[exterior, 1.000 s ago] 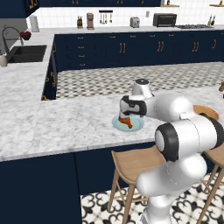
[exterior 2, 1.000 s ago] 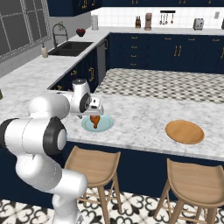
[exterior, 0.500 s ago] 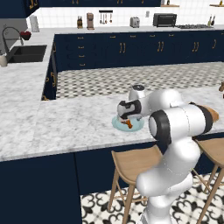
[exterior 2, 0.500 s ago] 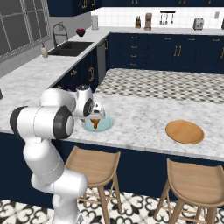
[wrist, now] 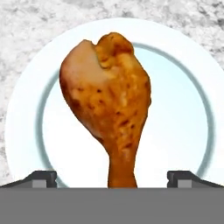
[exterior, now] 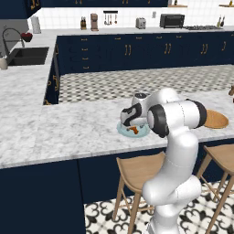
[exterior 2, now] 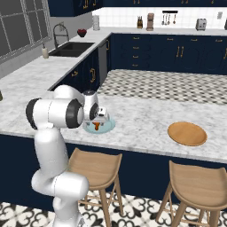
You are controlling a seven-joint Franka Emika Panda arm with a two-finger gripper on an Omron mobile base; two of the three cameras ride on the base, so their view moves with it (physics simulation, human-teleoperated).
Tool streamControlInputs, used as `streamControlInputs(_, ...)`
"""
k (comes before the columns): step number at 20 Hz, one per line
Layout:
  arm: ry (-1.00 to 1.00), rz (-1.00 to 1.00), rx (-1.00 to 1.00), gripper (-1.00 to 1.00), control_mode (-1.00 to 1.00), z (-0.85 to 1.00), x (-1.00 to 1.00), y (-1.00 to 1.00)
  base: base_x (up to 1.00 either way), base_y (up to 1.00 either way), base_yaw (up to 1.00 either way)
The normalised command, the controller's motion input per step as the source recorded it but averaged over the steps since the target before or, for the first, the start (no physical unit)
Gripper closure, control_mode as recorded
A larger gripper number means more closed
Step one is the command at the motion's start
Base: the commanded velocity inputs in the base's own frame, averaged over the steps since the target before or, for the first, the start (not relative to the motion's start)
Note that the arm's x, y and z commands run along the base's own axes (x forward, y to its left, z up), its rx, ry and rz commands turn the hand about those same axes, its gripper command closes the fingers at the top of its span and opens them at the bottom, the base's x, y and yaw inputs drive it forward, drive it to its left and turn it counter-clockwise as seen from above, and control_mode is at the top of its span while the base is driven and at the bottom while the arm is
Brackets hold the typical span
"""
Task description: Pick the chicken drumstick and squash from their plates and place them in the bowl. Then put the bowl in the fridge.
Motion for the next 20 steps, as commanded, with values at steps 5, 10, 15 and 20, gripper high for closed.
streamControlInputs(5, 0.03, 0.0, 0.0, -1.0, -1.0, -0.3, 0.4, -0.11, 0.0, 0.0, 0.0)
streamControlInputs(10, 0.02, 0.01, 0.0, 1.0, -1.0, -0.34, 0.18, 0.0, 0.0, 0.0, 0.0)
streamControlInputs(15, 0.0, 0.02, 0.01, 1.0, -1.0, -0.07, -0.11, 0.0, 0.0, 0.0, 0.0)
streamControlInputs(20, -0.1, 0.0, 0.0, 1.0, -1.0, 0.64, -0.84, -0.03, 0.0, 0.0, 0.0)
